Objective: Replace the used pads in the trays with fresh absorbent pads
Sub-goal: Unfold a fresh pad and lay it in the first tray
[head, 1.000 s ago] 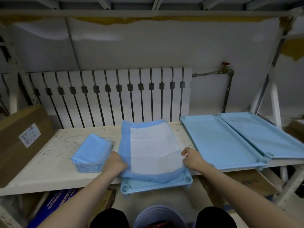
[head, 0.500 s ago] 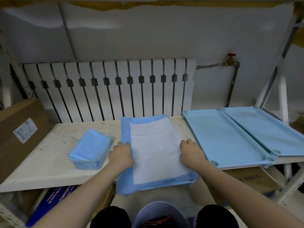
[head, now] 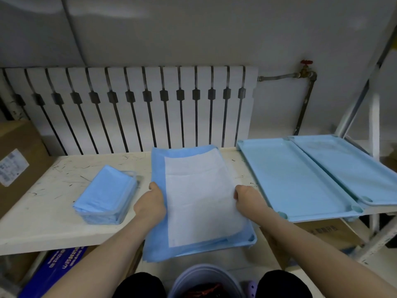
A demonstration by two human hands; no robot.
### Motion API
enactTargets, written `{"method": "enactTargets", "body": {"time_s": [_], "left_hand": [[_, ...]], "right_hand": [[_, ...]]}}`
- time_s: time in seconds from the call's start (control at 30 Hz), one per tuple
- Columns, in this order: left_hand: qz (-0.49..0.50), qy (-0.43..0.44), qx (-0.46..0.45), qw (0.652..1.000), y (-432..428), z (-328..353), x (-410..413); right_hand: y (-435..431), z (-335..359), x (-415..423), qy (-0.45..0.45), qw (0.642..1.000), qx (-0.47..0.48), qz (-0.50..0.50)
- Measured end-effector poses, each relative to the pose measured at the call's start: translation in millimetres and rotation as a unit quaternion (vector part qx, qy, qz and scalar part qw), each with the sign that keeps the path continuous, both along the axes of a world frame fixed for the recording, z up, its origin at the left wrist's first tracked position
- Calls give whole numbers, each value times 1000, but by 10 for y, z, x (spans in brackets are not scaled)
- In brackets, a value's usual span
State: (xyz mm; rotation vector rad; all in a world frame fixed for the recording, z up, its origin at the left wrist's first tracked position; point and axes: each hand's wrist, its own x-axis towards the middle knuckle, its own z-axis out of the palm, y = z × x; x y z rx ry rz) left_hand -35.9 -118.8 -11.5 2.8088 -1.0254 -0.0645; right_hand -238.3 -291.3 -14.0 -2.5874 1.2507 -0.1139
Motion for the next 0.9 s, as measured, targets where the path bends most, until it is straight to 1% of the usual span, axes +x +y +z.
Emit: {"method": "enactTargets", "body": {"time_s": [0.03,0.1,0.17,0.27,0.3,0.37,0.43,0.5,0.53,0.63,0.7,0.77,0.83,0.9], "left_hand": [[-8,-10,-12,1000,-5,16,7],[-6,3,-54,999,-3,67,12],[3,21,-67,998,2,79,42],[11,45,-2,999,49,87,-3],[15,39,14,999,60,99,-34],[14,-18,36,999,43,117,-73],[-18,-76,51,996,-30,131,-78],[-67,-80,47,993,-152,126,-49],[-90,-72,48,992,-214,119,-32],[-135,-19,27,990,-426,81,31],[-157,23,19,987,-548,51,62],[-176,2,56,983,-661,38,127],[-175,-53,110,977,-768,44,253],[-161,-93,155,970,-825,34,380]], "right_hand": [[-6,21,19,-6,1000,17,-4],[3,69,40,-1,999,41,-9],[10,71,32,30,999,46,2],[52,40,-15,69,997,37,22],[71,39,-23,80,996,25,26],[116,56,9,94,995,-27,29],[148,85,87,66,993,-88,41],[137,58,193,32,989,-117,82],[122,24,247,22,989,-105,98],[81,-58,425,-8,996,21,82],[43,-101,537,-24,996,42,74],[-3,-114,634,-39,995,33,84],[-89,-123,738,-44,995,13,86],[-176,-157,816,-23,996,0,80]]}}
